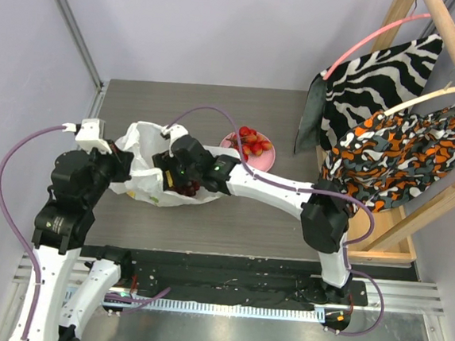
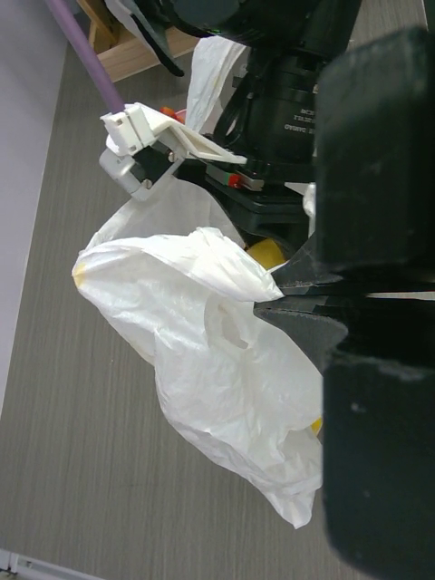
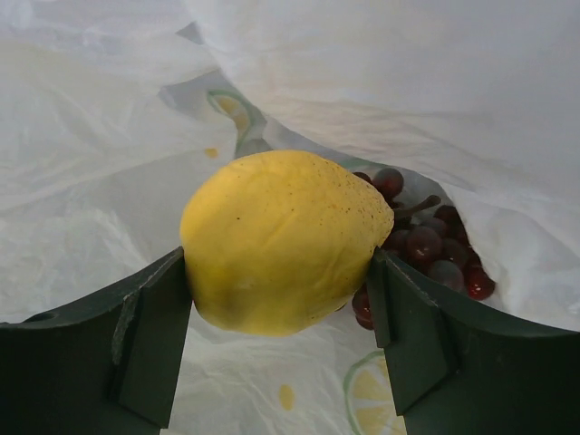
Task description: Place the fruits into the plastic bag
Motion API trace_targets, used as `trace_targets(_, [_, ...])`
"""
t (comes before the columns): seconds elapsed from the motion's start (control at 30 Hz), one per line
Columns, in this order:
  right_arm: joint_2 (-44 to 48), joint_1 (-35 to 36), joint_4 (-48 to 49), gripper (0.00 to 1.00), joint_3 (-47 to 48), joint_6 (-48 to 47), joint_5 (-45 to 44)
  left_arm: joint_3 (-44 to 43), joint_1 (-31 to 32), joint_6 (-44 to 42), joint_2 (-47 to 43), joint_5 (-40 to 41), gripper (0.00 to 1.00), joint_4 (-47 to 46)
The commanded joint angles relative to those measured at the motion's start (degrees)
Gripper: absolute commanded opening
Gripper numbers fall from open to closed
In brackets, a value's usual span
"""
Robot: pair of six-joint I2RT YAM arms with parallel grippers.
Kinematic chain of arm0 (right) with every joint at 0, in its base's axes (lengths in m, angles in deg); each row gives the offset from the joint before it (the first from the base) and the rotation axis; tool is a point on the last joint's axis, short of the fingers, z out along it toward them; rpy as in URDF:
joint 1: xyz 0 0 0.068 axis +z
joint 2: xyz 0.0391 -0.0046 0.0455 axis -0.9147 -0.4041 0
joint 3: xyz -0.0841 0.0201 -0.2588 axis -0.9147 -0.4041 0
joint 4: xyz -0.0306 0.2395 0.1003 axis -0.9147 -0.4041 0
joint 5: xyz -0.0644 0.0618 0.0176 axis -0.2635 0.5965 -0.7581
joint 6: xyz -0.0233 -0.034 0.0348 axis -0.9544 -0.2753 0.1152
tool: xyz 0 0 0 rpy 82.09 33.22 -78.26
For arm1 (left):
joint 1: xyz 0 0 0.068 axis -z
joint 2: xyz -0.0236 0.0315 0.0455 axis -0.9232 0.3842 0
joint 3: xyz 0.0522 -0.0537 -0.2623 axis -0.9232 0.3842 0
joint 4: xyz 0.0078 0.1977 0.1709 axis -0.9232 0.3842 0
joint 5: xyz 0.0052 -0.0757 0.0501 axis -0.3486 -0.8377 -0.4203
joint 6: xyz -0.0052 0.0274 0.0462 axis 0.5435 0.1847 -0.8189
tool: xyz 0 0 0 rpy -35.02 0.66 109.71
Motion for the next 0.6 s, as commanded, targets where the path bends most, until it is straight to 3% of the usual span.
trace_targets(0.0, [-1.0,0.1,5.7,0.30,2.6,2.2,-1.1,0.6,-0.2,1.2,0.5,-1.5,0.00,-3.0])
trace_targets(0.33, [-7.5,-0.1,5.5,0.43,9.5,1.6,-4.0,0.1,-0.2,1.3,-0.1,-2.1,0.00,-2.3])
trace_targets(0.47, [-8.3,-0.2,4.8,0.56,10.3,2.2,-1.9,0.6,-0.2,1.2,0.0,-1.7,0.00,-2.7])
trace_targets(0.57, [-7.6,-0.1,5.2,0.80,9.4,2.1,-0.8,0.9,-0.2,1.2,0.1,-1.8,0.00,-2.9])
